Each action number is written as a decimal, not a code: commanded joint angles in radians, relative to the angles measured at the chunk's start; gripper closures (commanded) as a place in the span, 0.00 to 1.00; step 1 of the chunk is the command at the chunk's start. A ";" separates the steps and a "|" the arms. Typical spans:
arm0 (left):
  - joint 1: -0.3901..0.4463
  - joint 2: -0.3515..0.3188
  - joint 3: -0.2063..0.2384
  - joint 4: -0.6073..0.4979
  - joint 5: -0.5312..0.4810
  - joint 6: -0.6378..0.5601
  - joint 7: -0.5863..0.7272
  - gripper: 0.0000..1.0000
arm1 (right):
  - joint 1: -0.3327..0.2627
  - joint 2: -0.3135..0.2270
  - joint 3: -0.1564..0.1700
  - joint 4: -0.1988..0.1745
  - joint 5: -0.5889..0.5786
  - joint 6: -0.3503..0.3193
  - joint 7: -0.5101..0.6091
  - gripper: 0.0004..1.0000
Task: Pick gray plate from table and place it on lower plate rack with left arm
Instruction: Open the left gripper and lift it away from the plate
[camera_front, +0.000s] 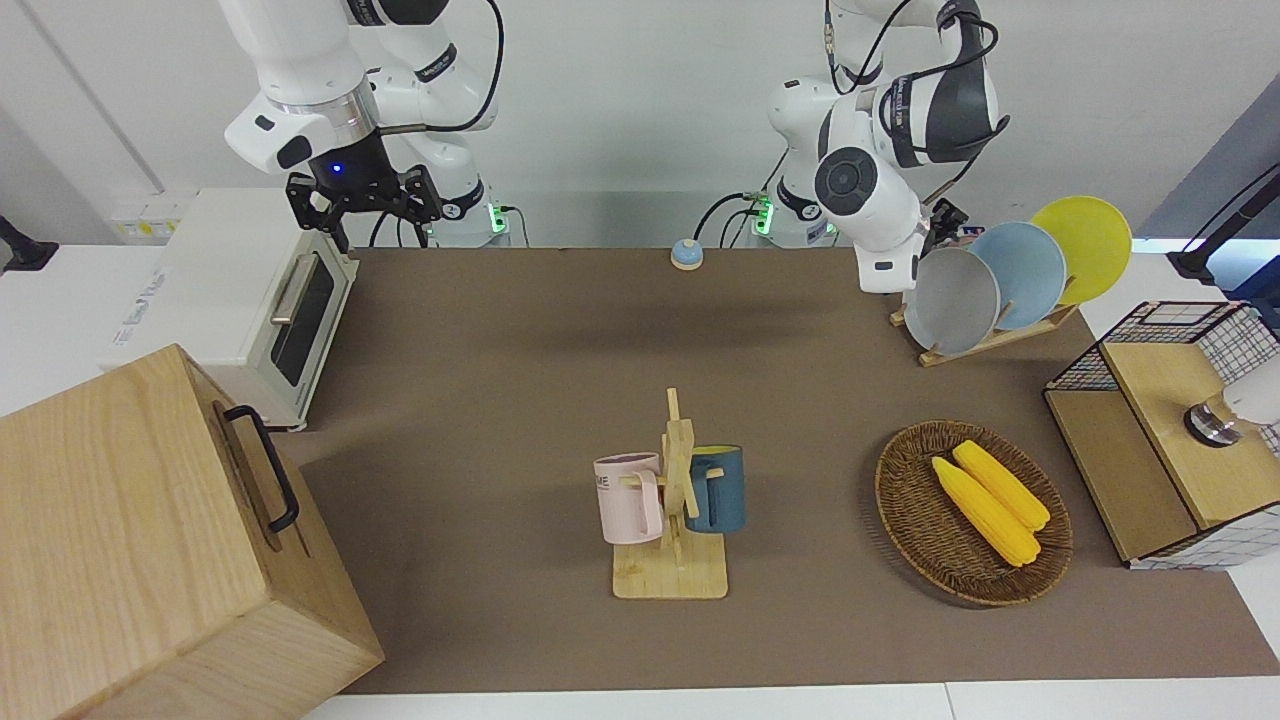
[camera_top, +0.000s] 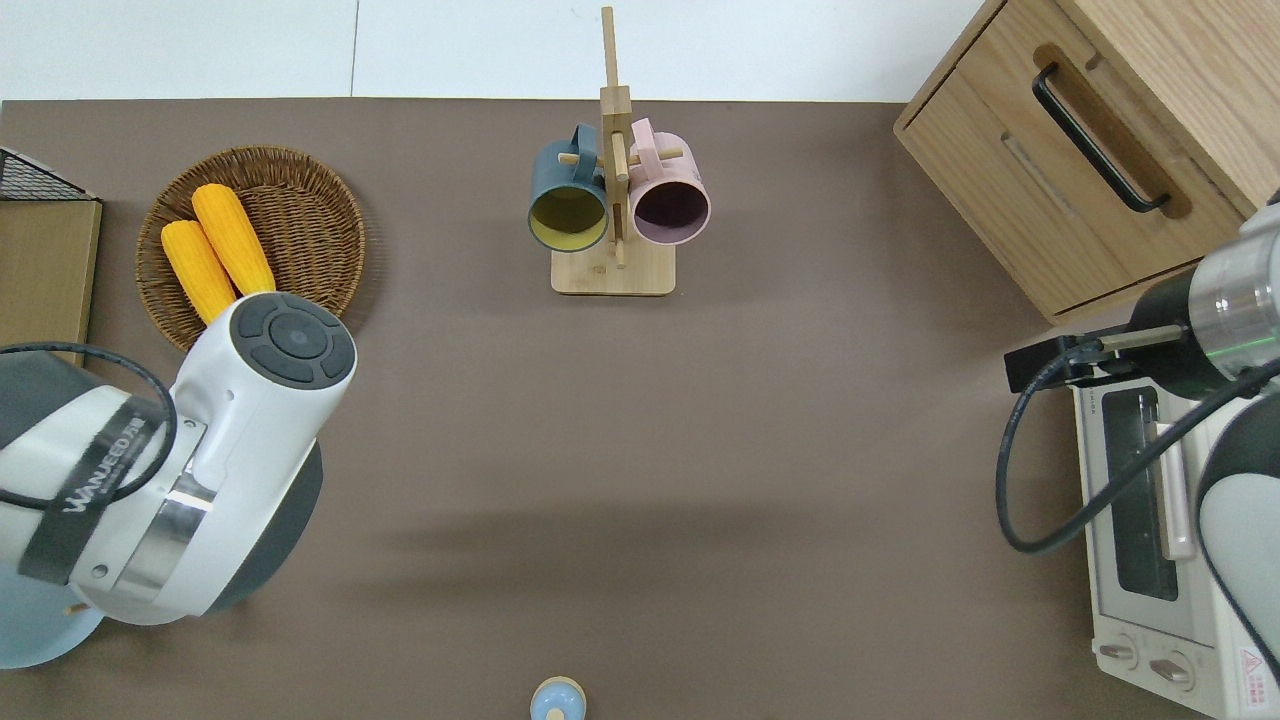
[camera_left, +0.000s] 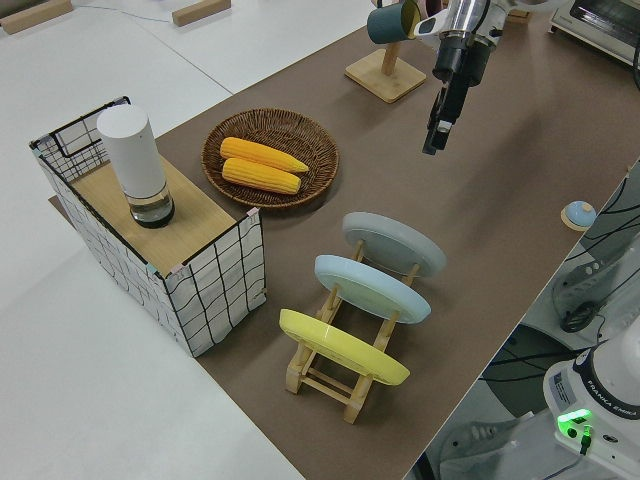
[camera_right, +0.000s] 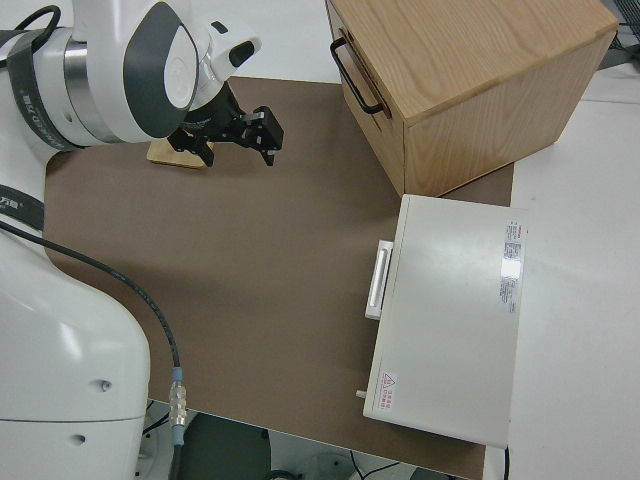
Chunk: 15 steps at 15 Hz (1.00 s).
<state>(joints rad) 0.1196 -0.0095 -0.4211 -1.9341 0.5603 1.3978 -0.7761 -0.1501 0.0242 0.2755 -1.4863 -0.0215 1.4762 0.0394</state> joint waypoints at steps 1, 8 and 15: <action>-0.005 -0.001 0.010 0.052 -0.132 0.061 0.081 0.00 | -0.020 -0.003 0.018 0.009 -0.002 -0.014 0.013 0.02; 0.040 -0.027 0.091 0.207 -0.520 0.132 0.564 0.00 | -0.020 -0.001 0.018 0.009 -0.002 -0.013 0.013 0.02; 0.075 -0.029 0.119 0.293 -0.593 0.130 0.672 0.00 | -0.019 -0.003 0.018 0.009 -0.002 -0.014 0.013 0.02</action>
<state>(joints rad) 0.1703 -0.0392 -0.3104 -1.6872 -0.0019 1.5312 -0.1563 -0.1501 0.0242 0.2755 -1.4863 -0.0215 1.4762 0.0394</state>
